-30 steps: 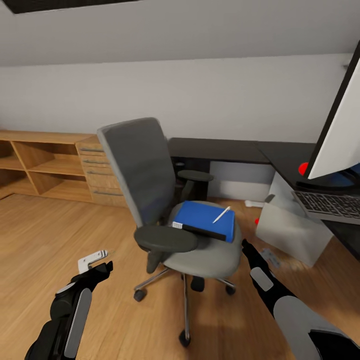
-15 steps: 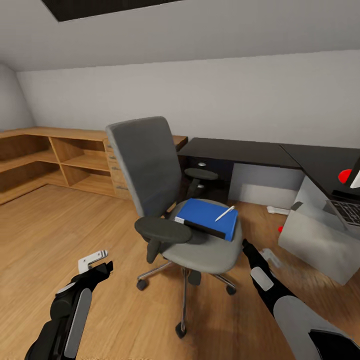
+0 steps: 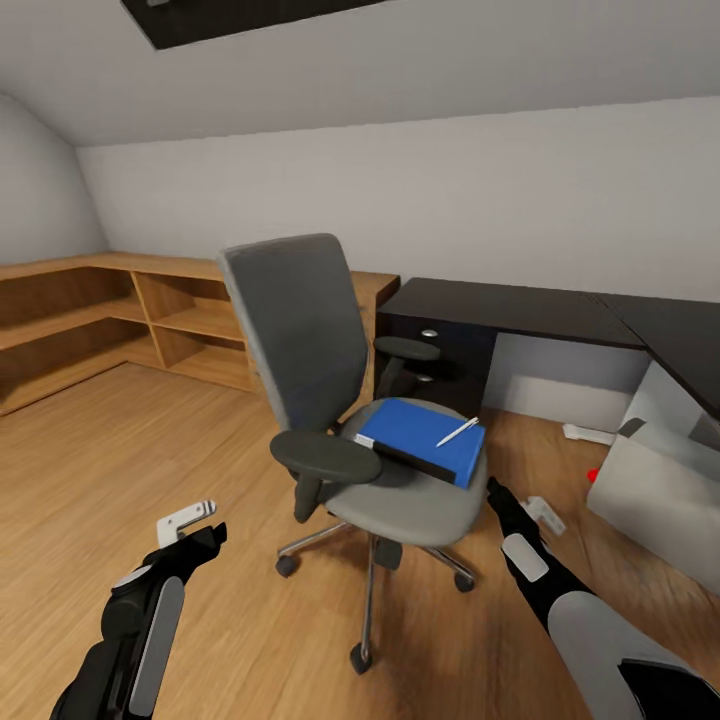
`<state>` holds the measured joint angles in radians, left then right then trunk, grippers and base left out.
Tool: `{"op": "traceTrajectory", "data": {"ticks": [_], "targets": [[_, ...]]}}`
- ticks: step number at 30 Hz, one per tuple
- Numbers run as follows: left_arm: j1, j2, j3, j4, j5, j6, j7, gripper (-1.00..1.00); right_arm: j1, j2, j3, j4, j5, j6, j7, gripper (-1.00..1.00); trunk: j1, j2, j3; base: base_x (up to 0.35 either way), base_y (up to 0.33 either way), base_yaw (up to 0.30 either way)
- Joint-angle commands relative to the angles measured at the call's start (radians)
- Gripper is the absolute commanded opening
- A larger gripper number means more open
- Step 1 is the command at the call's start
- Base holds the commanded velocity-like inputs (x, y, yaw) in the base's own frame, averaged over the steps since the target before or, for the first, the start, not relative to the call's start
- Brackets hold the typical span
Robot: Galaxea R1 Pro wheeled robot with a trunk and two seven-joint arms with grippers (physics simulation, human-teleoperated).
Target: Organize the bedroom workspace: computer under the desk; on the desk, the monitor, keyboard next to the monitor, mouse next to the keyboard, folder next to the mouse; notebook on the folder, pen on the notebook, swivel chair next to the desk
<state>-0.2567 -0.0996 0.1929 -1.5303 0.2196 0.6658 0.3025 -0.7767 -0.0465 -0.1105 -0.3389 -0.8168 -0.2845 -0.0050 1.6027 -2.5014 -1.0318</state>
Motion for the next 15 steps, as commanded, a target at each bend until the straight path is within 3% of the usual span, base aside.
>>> {"op": "traceTrajectory", "data": {"ticks": [1,4,15], "targets": [[-0.001,-0.001,0.0,-0.001,0.011,0.004,0.007,1.0,0.001,0.003,0.017,0.001,-0.016,0.001,0.002,1.0,0.0,0.0,0.0,0.309,0.0,0.188],[-0.001,-0.001,0.0,-0.001,0.012,0.004,0.007,1.0,0.001,0.002,0.017,0.001,-0.016,0.001,0.002,1.0,0.0,0.0,0.003,0.159,0.0,0.192],[-0.001,-0.001,0.0,0.001,0.012,0.004,0.008,1.0,0.001,0.002,0.017,0.001,-0.015,-0.013,0.002,1.0,0.0,0.0,0.011,0.006,0.0,0.238]]}}
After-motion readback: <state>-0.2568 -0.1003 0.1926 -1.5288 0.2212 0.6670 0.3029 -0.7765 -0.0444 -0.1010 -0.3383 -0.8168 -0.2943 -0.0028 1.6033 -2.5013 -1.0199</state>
